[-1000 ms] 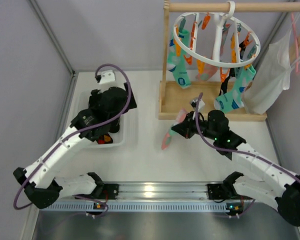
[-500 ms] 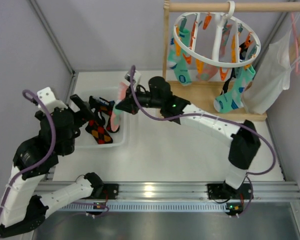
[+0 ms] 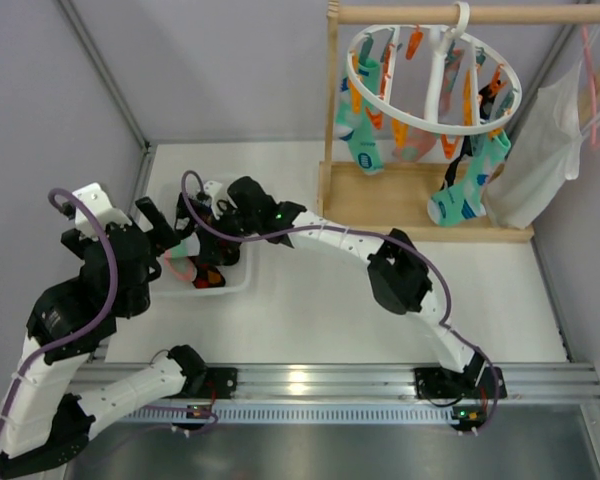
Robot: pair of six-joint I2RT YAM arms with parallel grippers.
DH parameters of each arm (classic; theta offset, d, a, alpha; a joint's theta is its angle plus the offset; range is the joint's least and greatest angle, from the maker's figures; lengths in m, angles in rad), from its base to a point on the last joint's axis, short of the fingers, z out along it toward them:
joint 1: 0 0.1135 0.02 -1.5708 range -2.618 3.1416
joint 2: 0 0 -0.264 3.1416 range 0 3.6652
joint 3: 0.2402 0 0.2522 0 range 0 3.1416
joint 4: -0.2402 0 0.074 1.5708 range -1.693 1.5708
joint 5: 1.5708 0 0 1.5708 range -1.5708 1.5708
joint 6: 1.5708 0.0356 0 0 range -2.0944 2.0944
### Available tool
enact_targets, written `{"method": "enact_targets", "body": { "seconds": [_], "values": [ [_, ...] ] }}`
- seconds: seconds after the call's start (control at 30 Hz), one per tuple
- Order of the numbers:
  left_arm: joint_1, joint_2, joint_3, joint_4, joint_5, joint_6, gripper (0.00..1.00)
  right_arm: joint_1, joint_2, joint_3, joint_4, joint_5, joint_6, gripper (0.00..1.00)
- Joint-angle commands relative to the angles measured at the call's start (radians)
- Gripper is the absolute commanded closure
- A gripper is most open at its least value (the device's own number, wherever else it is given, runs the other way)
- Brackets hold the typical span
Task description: Remove the socks clipped to the hanger
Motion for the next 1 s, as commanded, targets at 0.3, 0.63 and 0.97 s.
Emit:
{"method": "enact_targets", "body": {
  "seconds": [0.3, 0.63, 0.97],
  "values": [
    [0.000, -0.005, -0.094, 0.075, 0.163, 0.004, 0.02, -0.156, -0.803, -0.771, 0.240, 0.130, 0.041, 0.01],
    [0.000, 0.026, -0.226, 0.241, 0.441, 0.061, 0.02, -0.317, -1.445, -1.239, -0.019, 0.628, 0.046, 0.01],
    [-0.002, 0.017, -0.284, 0.236, 0.504, 0.138, 0.02, -0.639, -1.665, -1.381, -0.104, 1.014, 0.188, 0.01]
  ]
}}
